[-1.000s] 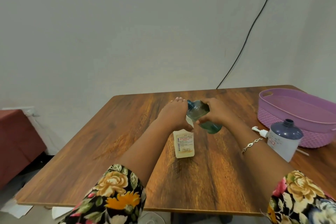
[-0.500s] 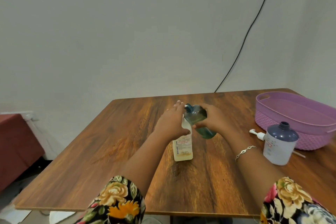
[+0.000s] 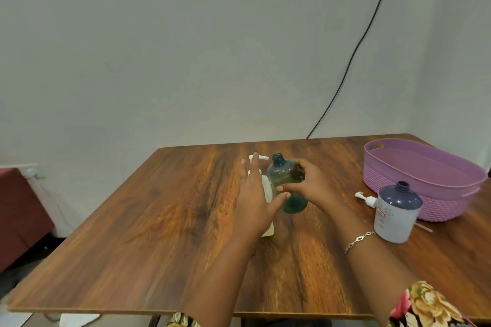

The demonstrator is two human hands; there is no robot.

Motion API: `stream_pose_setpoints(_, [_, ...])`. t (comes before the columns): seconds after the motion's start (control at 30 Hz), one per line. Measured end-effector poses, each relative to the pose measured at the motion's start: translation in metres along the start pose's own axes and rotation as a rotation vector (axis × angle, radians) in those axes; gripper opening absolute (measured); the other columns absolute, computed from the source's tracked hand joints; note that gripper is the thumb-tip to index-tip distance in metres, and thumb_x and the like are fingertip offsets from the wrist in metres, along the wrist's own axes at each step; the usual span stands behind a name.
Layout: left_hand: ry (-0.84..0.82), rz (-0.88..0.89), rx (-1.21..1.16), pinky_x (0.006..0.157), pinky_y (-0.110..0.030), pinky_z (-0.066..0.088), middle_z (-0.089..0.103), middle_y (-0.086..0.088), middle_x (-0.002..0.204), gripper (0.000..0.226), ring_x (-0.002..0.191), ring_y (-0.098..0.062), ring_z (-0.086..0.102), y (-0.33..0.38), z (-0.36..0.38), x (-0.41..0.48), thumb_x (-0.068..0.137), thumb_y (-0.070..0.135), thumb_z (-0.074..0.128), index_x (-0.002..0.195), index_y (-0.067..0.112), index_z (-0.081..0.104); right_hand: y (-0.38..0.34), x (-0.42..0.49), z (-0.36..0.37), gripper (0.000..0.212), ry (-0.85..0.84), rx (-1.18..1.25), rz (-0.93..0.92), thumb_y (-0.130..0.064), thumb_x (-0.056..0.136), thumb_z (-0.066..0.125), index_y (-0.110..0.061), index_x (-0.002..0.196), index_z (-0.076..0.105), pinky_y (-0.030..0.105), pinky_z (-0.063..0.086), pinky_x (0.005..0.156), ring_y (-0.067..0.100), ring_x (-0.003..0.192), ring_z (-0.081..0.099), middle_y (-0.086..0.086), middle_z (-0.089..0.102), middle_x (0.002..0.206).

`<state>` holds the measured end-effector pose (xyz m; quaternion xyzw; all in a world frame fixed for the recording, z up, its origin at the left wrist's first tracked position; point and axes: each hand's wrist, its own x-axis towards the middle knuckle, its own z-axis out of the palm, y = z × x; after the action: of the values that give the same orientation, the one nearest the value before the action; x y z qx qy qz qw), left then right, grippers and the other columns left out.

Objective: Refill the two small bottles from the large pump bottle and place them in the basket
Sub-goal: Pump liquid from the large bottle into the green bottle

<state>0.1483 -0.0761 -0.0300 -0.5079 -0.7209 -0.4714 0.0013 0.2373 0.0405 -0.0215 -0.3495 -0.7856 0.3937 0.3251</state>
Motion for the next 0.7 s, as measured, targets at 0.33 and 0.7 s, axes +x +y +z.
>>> stream_pose_setpoints(0.33, [-0.039, -0.043, -0.314, 0.072, 0.006, 0.036, 0.041, 0.038, 0.107, 0.084, 0.096, 0.029, 0.042, 0.008, 0.003, -0.018, 0.068, 0.024, 0.081, 0.128, 0.044, 0.026, -0.019, -0.026, -0.009, 0.068, -0.102, 0.209, -0.029, -0.018, 0.063, 0.082, -0.020, 0.122, 0.048, 0.032, 0.047, 0.093, 0.018, 0.113, 0.052, 0.001, 0.055, 0.124])
stream_pose_setpoints(0.7, [0.128, -0.267, -0.377, 0.090, -0.030, 0.047, 0.047, 0.018, 0.113, 0.071, 0.107, -0.008, 0.048, -0.024, -0.029, -0.025, 0.069, 0.011, 0.079, 0.120, 0.035, 0.036, -0.027, -0.033, 0.037, 0.030, 0.200, 0.427, -0.111, -0.017, 0.075, 0.072, -0.020, 0.102, 0.060, 0.015, 0.049, 0.073, 0.015, 0.096, 0.061, -0.003, 0.064, 0.099])
